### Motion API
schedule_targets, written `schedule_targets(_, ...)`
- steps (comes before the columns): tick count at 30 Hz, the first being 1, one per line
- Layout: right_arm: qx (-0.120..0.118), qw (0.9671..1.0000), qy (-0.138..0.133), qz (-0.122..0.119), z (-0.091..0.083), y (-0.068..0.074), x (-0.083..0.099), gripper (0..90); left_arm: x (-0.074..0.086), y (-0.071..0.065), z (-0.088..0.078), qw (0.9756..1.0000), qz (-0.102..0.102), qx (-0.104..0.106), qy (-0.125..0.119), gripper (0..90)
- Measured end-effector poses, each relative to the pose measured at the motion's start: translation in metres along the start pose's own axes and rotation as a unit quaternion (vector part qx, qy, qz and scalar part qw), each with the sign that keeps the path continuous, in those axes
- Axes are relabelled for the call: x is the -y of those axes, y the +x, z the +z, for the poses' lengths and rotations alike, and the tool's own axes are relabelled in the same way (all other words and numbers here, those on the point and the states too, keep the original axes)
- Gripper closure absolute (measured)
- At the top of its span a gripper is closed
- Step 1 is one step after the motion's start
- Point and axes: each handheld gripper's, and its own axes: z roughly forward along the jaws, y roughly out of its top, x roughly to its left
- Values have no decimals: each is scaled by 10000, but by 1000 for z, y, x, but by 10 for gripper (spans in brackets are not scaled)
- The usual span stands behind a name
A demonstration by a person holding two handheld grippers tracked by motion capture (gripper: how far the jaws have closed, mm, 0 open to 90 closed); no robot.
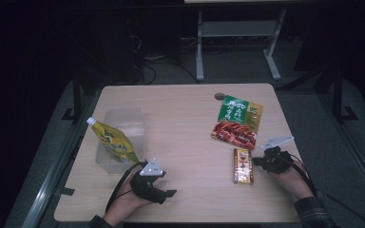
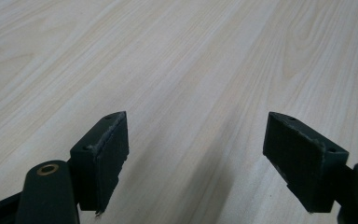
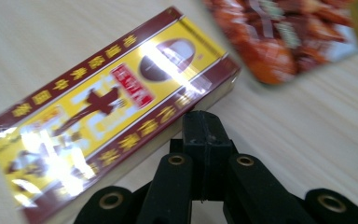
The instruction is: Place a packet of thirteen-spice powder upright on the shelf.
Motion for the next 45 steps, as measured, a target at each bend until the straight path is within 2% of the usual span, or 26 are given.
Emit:
schedule_targets(12,-527,9973,-136,-499,21,34,-28,899,0,0,0,10000,1,-6,-9,218)
schedule_targets(23,-896,9912,-208,-954,48,66,-59,899,0,0,-1,10000,75,21,9,212)
schedule_targets(30,-1156,9846,-207,-1298,65,92,-76,899,0,0,-1,9999,110,36,-20,205)
schedule_targets(34,-1347,9770,-212,-1642,76,110,-86,899,0,-1,-1,9999,86,75,-57,197)
schedule_targets(36,-1461,9734,-189,-1756,80,120,-90,900,0,-1,-1,9998,175,95,2,190)
schedule_targets(38,-1490,9693,-202,-1948,84,126,-93,900,0,-2,0,9998,168,129,-37,178)
schedule_targets(39,-1523,9708,-191,-1845,84,130,-94,899,0,-2,0,9996,219,165,-32,172)
schedule_targets(41,-1500,9705,-220,-1872,84,129,-94,899,-2,-3,1,9994,262,215,-104,160)
schedule_targets(44,-1386,9753,-270,-1700,78,123,-93,883,-9,-4,4,9979,515,335,-182,156)
schedule_targets(45,-1376,9771,-302,-1597,76,121,-93,819,-11,-5,5,9973,620,356,-194,156)
